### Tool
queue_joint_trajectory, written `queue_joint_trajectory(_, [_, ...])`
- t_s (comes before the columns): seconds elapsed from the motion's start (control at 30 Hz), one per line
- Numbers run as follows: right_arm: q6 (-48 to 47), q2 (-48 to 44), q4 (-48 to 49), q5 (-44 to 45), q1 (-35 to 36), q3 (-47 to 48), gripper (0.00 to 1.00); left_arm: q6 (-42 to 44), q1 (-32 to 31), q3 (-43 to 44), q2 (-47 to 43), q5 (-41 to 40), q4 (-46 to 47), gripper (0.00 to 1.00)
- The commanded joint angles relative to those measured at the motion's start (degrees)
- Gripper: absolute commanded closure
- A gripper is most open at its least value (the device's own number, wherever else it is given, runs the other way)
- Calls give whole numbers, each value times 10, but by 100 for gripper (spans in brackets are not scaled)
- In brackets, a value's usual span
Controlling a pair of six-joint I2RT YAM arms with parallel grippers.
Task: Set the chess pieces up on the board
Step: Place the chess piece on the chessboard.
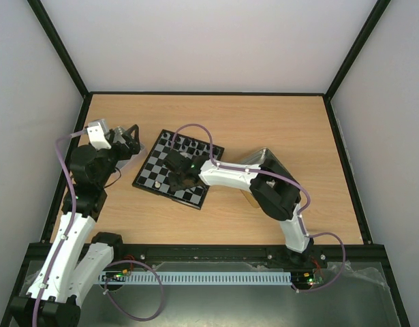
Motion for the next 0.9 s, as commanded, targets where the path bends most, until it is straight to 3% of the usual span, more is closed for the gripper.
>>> queue_joint_trajectory(0.0, [-5, 11, -27, 20, 4, -2, 88, -1, 4, -2, -4, -3, 10, 1])
queue_joint_trajectory(0.17, [1, -18, -26, 27, 3, -31, 96, -1, 4, -2, -6, -3, 10, 1])
queue_joint_trajectory(0.53, [13, -125, -39, 10, 12, -168, 96, -1, 4, -3, -8, -3, 10, 1])
queue_joint_trajectory(0.87, [14, -124, -41, 1, 20, -177, 95, -1, 4, -3, -8, -3, 11, 1])
